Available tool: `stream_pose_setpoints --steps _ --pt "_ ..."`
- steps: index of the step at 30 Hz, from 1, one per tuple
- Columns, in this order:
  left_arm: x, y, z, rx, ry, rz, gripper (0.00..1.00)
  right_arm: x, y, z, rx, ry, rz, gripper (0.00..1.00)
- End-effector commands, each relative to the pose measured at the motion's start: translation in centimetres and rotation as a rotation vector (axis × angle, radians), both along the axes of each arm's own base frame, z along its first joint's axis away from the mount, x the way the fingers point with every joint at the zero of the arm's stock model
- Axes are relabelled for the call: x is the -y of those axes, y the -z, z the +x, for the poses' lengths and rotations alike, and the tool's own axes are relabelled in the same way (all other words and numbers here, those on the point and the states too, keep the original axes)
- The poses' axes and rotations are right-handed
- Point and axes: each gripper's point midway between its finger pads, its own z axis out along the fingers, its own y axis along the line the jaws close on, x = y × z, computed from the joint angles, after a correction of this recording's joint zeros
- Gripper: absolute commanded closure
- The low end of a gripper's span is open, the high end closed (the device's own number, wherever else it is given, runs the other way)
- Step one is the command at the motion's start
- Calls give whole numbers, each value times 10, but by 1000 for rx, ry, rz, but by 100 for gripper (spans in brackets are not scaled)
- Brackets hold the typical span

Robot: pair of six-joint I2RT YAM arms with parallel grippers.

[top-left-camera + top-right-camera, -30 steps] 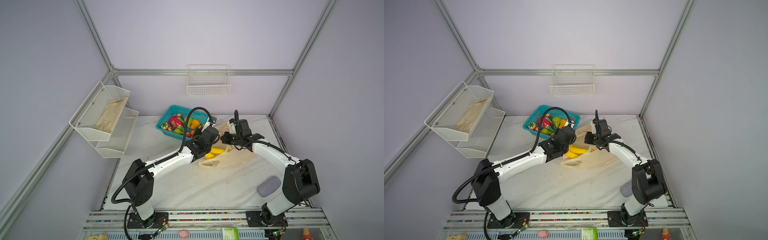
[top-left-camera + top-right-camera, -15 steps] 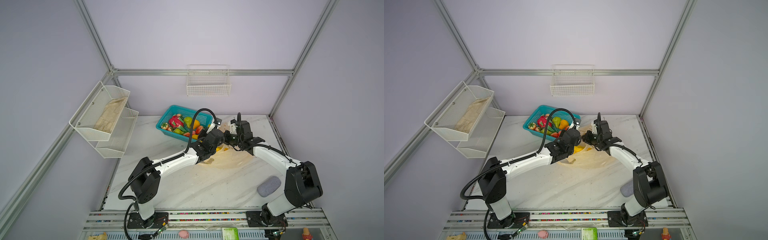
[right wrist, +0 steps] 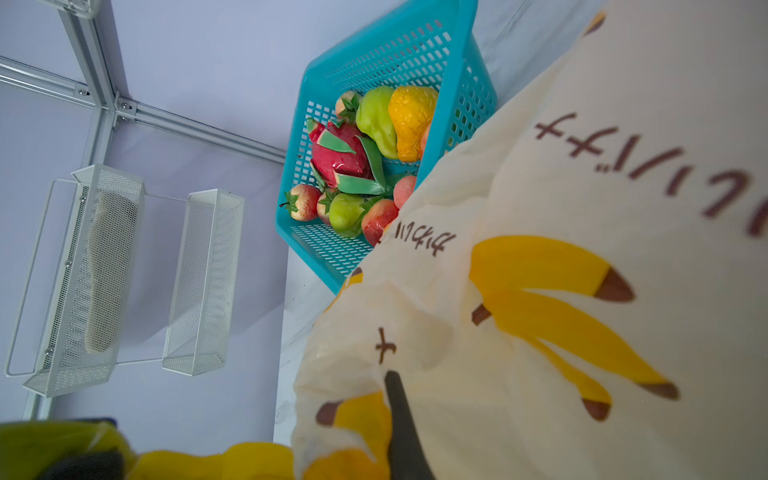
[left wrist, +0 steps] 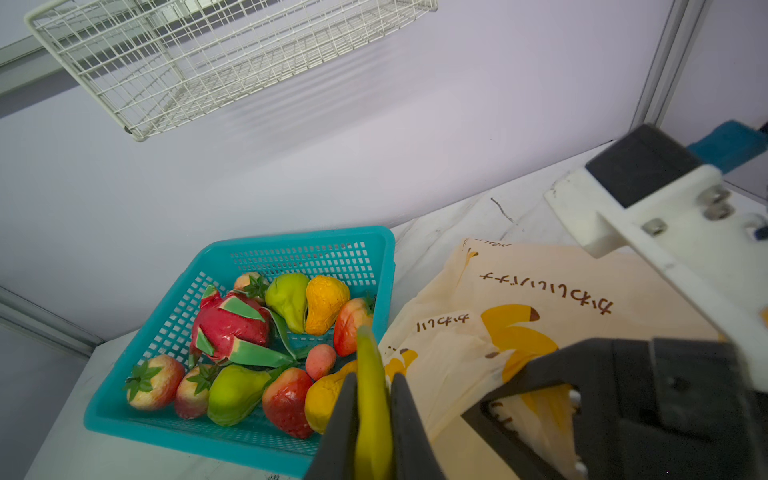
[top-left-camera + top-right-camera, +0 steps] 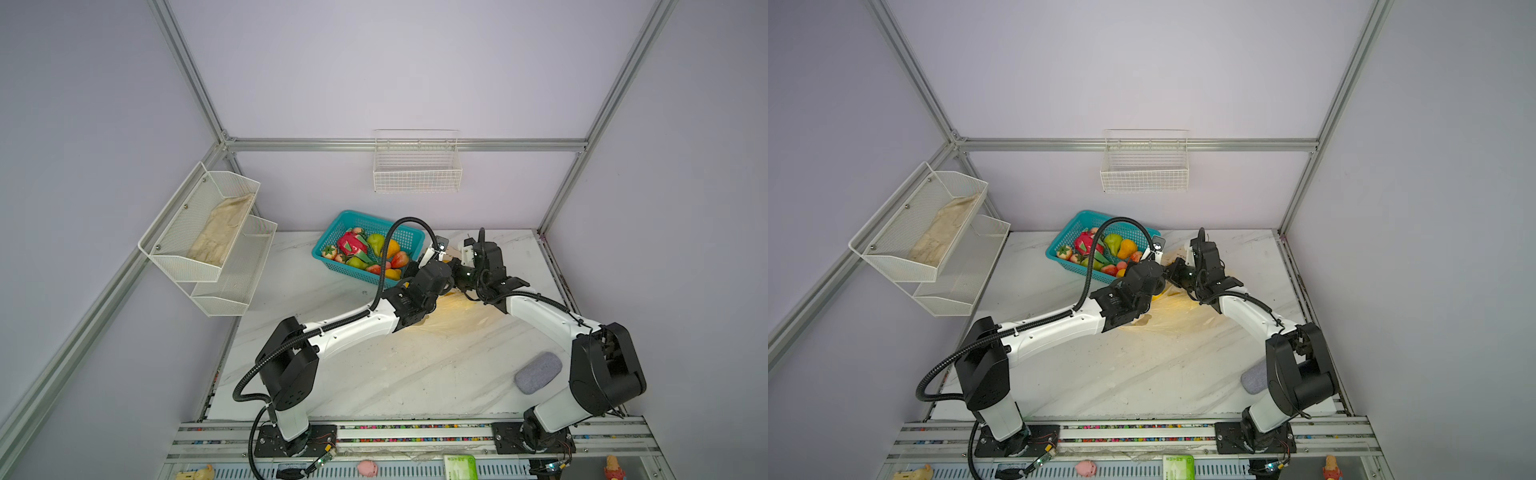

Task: Place the fake fruits into the plastic bag and tie a complex knot
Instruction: 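Lower the bananas into the bag opening beside the right gripper and release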

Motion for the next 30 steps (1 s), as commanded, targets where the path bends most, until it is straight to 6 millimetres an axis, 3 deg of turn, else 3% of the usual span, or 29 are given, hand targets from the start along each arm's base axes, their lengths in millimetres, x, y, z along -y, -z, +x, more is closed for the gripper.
stream_pose_setpoints --steps 1,3,13,16,23,30 --pt "0 -9 2 46 -22 -75 100 -1 -19 0 25 3 62 100" --pt "2 5 7 44 -43 -46 100 -1 -22 0 24 9 75 100" --pt "1 39 14 30 -111 -108 100 21 -22 1 -6 138 198 100" --pt "9 55 13 -8 -83 -149 95 24 -20 3 -10 173 229 100" --pt "31 83 13 -85 -17 -233 93 26 -3 9 -36 179 250 100" --pt "39 92 6 -130 39 -285 77 38 10 12 -50 201 254 100"
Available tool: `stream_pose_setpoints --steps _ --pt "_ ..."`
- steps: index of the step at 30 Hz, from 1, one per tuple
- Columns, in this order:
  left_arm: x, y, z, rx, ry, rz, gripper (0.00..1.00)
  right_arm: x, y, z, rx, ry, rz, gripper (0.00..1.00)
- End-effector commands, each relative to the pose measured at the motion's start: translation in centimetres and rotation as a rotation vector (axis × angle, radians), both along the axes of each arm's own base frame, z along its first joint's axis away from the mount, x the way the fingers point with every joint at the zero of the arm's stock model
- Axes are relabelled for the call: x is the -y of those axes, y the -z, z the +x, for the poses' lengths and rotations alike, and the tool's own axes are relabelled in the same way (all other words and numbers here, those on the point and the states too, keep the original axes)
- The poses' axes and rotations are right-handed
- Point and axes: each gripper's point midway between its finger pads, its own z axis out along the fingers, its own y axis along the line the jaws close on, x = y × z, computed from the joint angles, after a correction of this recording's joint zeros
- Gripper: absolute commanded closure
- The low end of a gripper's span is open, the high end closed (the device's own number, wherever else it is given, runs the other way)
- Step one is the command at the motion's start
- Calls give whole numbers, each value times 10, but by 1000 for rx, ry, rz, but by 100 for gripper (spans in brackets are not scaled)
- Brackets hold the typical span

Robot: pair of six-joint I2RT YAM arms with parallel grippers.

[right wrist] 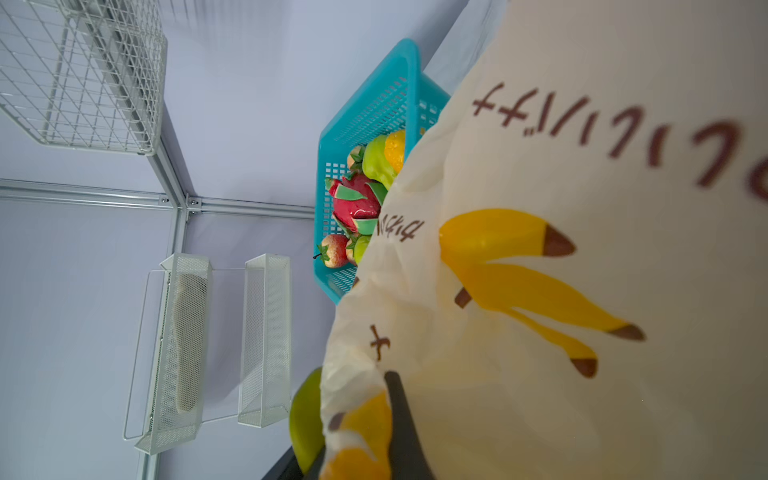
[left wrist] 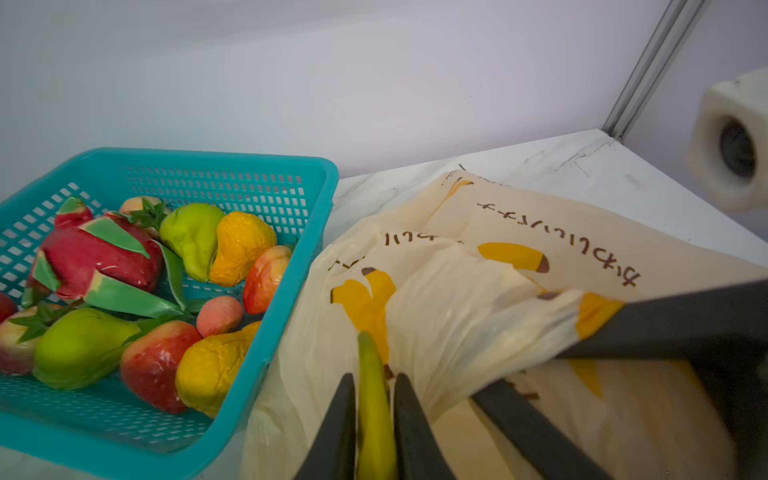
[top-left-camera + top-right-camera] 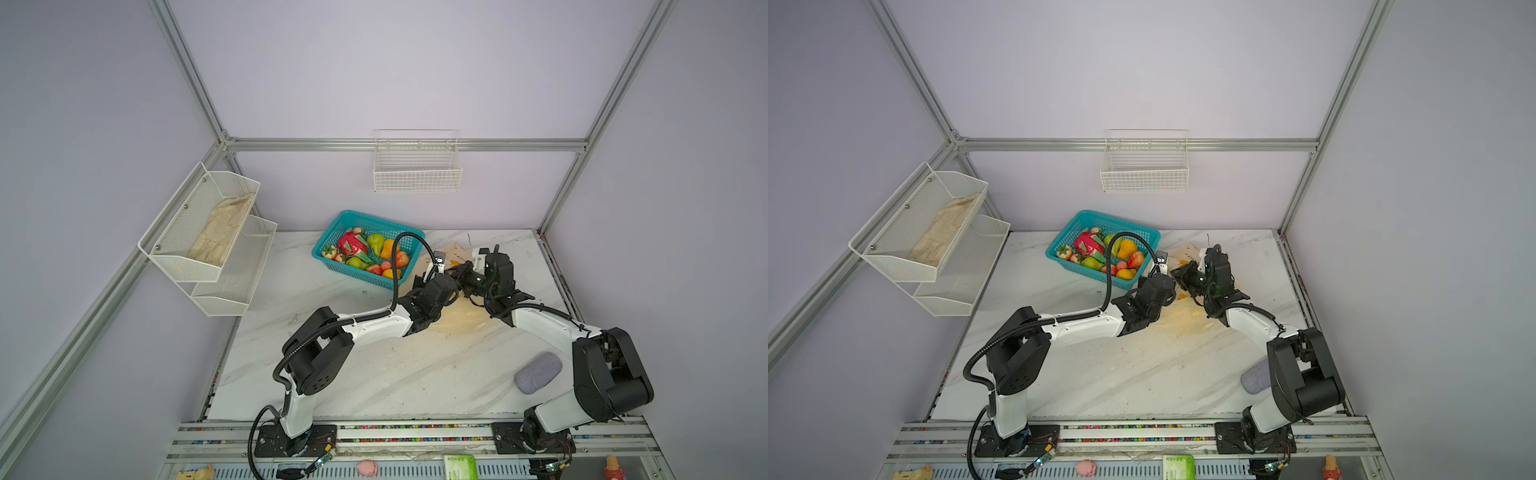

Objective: Place the fake fruits into the plastic bag and tie a complex knot

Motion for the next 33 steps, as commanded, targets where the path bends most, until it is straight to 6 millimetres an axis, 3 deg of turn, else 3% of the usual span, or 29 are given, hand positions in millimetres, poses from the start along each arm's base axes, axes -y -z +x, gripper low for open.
stream_pose_setpoints --steps 1,8,15,17,22,26,33 --pt "4 -2 -6 -4 33 -93 74 4 -2 5 13 14 36 100" --pt "-9 -11 -16 -14 59 -96 55 21 4 6 16 32 18 100" --pt "-59 -30 -35 -32 57 -136 22 37 22 2 17 24 -62 100" --pt "-73 -29 -39 -64 57 -154 17 39 24 1 26 6 -93 100" --pt "-102 -6 -49 -241 58 -336 21 39 24 -2 51 -38 -169 100" --pt "-97 8 -51 -346 95 -460 27 40 24 -3 67 -62 -216 100" --pt "-81 42 -39 -502 90 -560 33 39 19 -3 92 -98 -265 100"
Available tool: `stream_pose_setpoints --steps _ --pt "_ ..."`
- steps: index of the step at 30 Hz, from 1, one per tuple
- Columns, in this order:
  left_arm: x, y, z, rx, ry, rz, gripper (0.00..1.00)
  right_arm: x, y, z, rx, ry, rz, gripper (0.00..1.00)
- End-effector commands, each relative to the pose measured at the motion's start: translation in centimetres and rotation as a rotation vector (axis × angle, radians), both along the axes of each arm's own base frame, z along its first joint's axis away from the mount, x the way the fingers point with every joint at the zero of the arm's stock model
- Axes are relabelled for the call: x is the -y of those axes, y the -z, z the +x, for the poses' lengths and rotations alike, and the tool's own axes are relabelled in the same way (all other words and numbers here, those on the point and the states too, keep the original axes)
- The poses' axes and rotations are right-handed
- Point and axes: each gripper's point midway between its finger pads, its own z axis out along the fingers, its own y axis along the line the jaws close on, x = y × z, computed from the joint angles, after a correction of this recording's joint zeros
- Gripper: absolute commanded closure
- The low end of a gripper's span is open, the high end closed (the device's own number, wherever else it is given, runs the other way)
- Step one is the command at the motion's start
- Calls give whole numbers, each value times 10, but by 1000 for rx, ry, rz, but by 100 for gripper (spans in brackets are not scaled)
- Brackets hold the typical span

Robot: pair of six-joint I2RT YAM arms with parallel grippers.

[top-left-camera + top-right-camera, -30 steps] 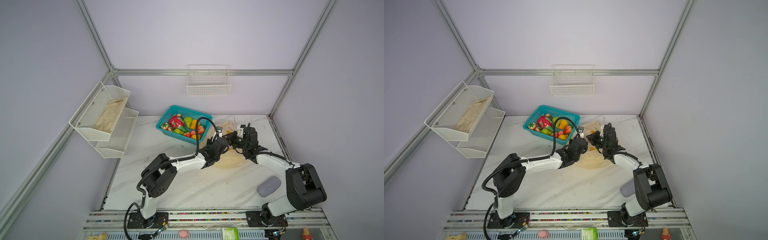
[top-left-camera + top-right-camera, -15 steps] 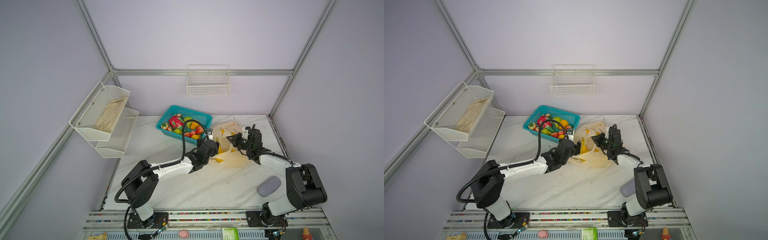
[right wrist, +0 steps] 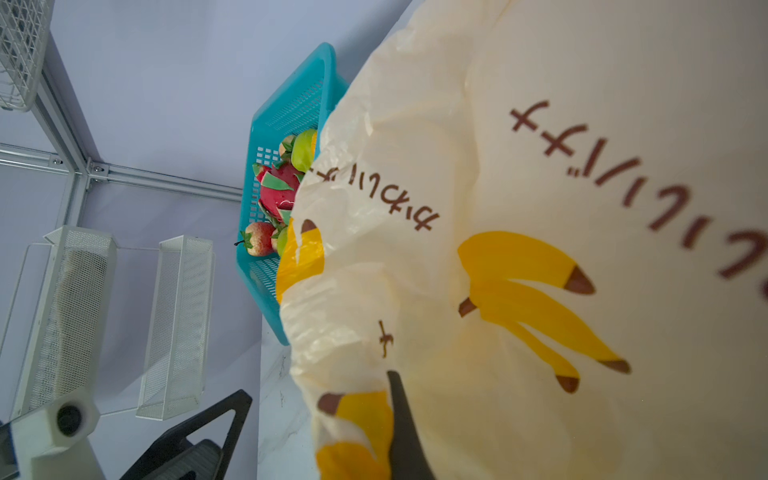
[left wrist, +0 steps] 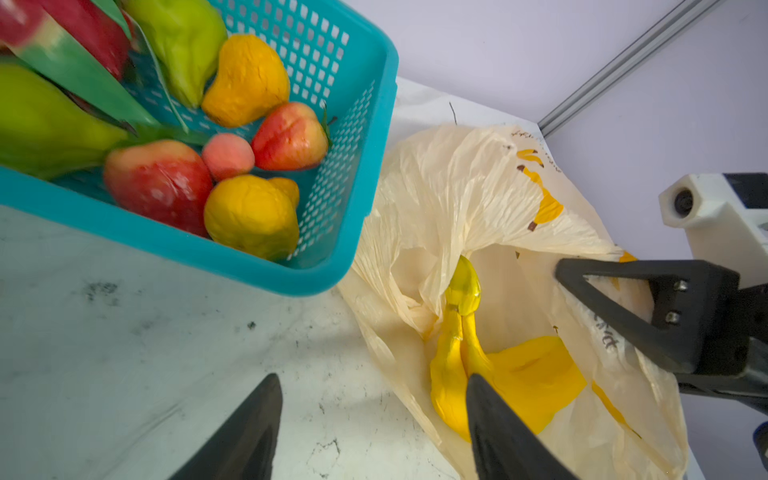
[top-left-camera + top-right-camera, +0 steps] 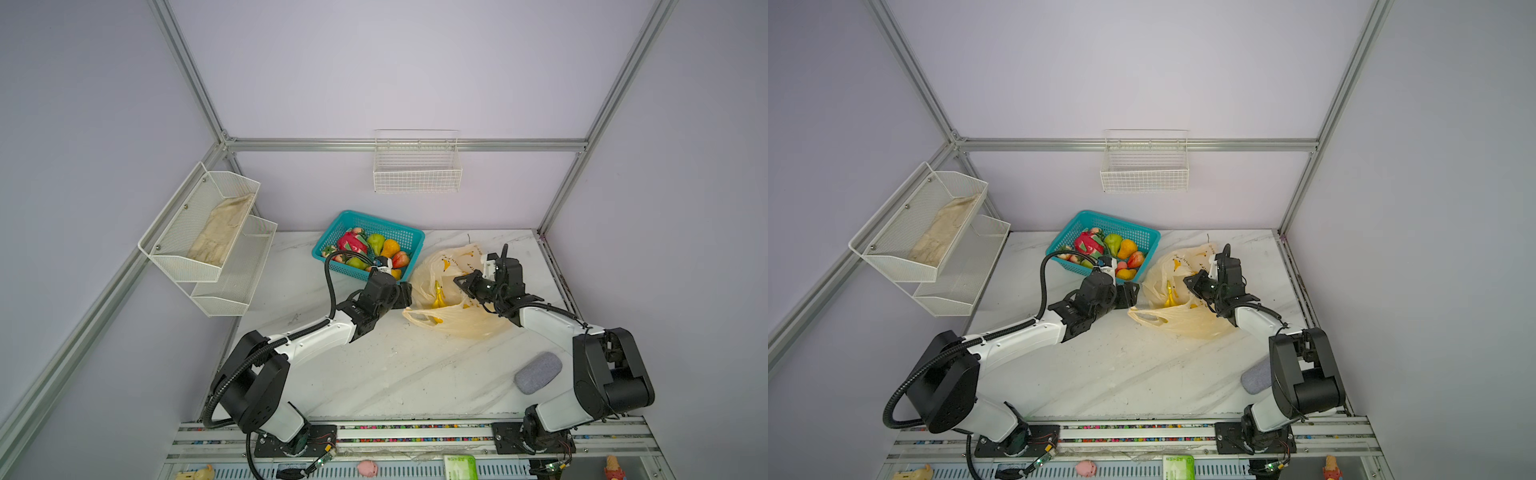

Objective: Place the fake fruits into the plastic bag and tie a complex knot

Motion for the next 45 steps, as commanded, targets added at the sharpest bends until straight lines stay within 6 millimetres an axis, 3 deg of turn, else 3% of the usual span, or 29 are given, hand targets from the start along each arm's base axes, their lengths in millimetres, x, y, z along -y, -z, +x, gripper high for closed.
stream_pose_setpoints --steps 1,10,25,37,41,45 --pt "16 13 2 -103 24 -113 33 0 -20 1 59 -38 -37 100" --pt "47 47 12 -204 53 -202 32 -3 -22 3 74 -68 -55 100" --pt "84 66 18 -222 80 -292 29 -5 -15 1 64 -91 -55 100" --pt "106 73 14 -217 106 -315 68 -4 -19 2 75 -92 -61 100" --pt "111 61 14 -185 139 -338 86 -2 -20 3 85 -91 -94 100" --pt "112 36 9 -129 187 -349 100 11 -22 8 102 -81 -233 100"
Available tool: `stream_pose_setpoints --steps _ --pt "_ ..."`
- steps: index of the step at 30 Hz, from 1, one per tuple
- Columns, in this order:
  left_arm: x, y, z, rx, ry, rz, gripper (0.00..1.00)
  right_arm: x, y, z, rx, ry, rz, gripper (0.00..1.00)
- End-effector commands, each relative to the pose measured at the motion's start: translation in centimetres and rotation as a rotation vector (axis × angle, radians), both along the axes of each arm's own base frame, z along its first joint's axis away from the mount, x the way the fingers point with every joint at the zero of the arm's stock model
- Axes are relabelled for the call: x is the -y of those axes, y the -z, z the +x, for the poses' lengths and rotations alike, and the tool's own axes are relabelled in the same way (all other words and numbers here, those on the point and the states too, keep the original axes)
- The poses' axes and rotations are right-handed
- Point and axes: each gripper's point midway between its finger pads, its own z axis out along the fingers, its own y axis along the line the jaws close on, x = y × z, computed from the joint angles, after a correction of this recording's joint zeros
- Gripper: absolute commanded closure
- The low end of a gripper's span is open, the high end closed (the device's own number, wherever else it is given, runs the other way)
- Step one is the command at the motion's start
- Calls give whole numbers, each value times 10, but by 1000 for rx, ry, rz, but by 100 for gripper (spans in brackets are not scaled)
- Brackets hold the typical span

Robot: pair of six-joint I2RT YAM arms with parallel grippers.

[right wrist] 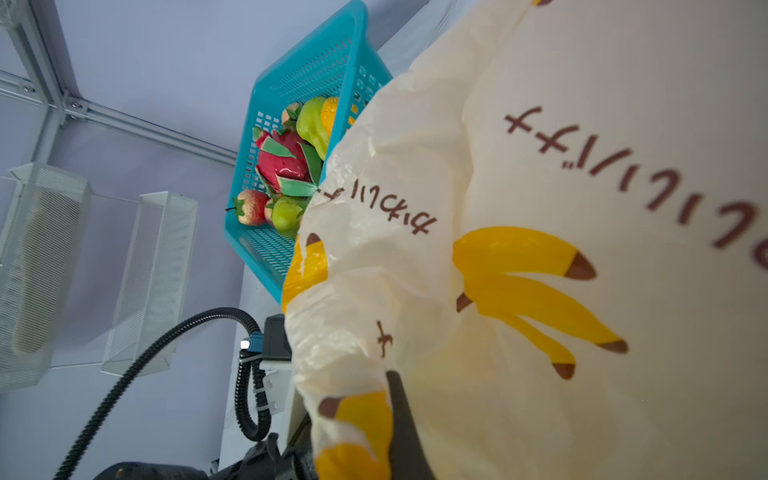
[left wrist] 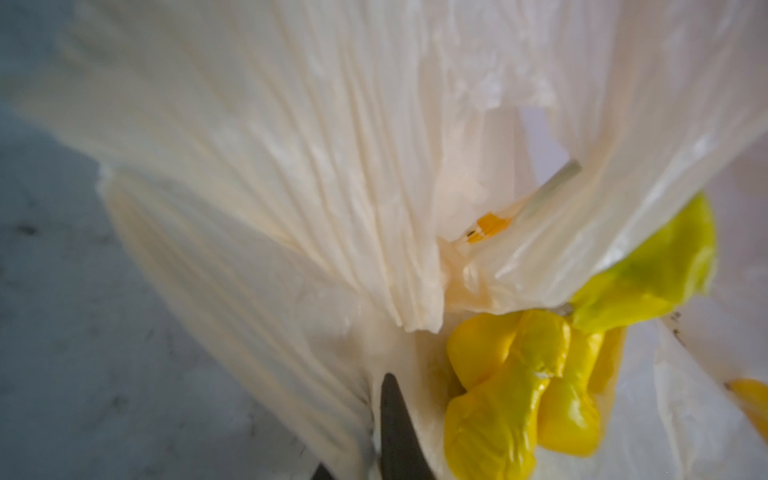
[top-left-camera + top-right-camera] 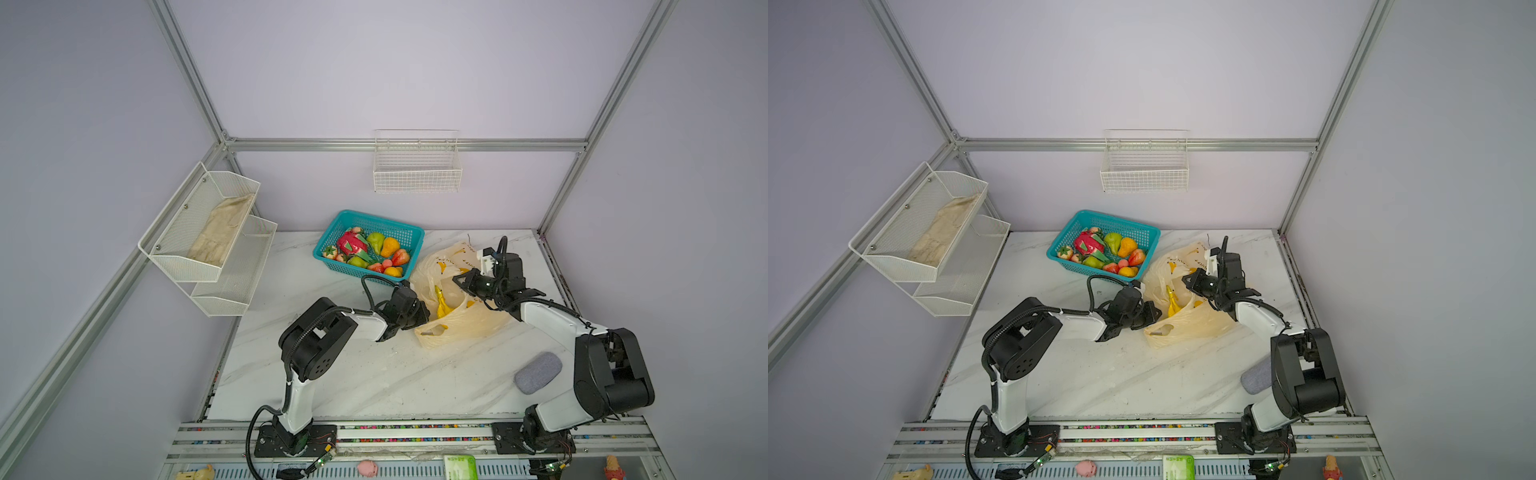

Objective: Place the fake fruits into the plastic bag and tie a complex knot

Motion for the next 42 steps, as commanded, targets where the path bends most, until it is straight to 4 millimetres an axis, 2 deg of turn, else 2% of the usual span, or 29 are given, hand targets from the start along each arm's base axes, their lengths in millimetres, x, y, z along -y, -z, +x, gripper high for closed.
stream_pose_setpoints --steps 1,4,9,14,16,24,27,30,34,36,38,42 --pt "22 -78 13 166 48 -125 100 19 -14 8 64 27 -158 100" --pt "24 -108 4 230 88 -171 100 43 -27 11 103 86 -314 100" --pt "27 -159 -14 305 177 -255 100 72 -63 12 168 176 -480 100" --pt "30 -201 -30 351 250 -326 100 85 -89 14 192 215 -554 100" --pt "28 -212 -34 361 268 -335 100 87 -97 15 201 224 -555 100" --pt "6 -234 -40 472 262 -201 100 88 -119 19 245 256 -536 100" --pt "-2 -240 -42 523 245 -177 100 77 -126 21 269 234 -464 100" --pt "-2 -243 -47 551 258 -210 100 60 -126 22 285 178 -382 100" --pt "12 -239 -57 522 310 -258 100 57 -119 29 269 171 -379 100" --pt "24 -238 -64 521 345 -262 100 59 -128 31 289 183 -388 100" --pt "31 -240 -70 521 380 -273 100 62 -144 33 320 201 -395 100" --pt "24 -268 -75 591 382 -297 100 70 -174 34 369 240 -421 100"
